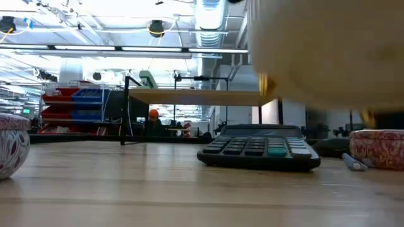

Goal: Stock shelves
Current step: Put the white desk organizer on the shelf

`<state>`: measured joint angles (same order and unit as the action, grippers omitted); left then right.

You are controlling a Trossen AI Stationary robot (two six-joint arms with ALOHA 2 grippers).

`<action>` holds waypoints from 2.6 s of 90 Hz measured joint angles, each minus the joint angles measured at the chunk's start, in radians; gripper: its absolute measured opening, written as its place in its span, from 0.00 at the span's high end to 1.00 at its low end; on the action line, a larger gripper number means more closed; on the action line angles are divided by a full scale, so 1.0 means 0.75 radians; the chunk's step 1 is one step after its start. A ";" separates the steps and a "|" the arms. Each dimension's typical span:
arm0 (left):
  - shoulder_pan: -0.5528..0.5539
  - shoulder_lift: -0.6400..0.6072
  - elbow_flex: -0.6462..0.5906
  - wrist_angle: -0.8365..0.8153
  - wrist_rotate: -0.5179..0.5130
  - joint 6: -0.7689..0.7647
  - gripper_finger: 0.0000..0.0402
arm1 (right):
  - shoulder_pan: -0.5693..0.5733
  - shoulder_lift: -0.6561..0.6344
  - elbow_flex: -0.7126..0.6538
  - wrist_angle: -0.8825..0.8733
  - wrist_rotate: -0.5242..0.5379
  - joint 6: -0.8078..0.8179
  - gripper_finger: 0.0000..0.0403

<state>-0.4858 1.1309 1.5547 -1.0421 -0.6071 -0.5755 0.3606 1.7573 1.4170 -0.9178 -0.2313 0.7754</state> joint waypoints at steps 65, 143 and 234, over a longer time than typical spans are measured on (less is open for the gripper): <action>0.000 -0.003 0.000 0.001 -0.003 0.059 0.41 | -0.615 -0.090 0.664 -0.276 0.285 -0.105 1.00; 0.036 -0.002 0.000 0.001 -0.092 0.116 0.41 | -1.237 0.182 0.790 -0.307 0.231 -0.203 1.00; 0.054 -0.002 0.000 0.001 -0.079 0.134 0.41 | -1.252 0.412 1.027 -0.460 0.246 -0.135 1.00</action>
<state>-0.4450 1.1297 1.5547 -1.0416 -0.6666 -0.4747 -0.5785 2.0663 2.1876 -1.2630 -0.0471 0.6738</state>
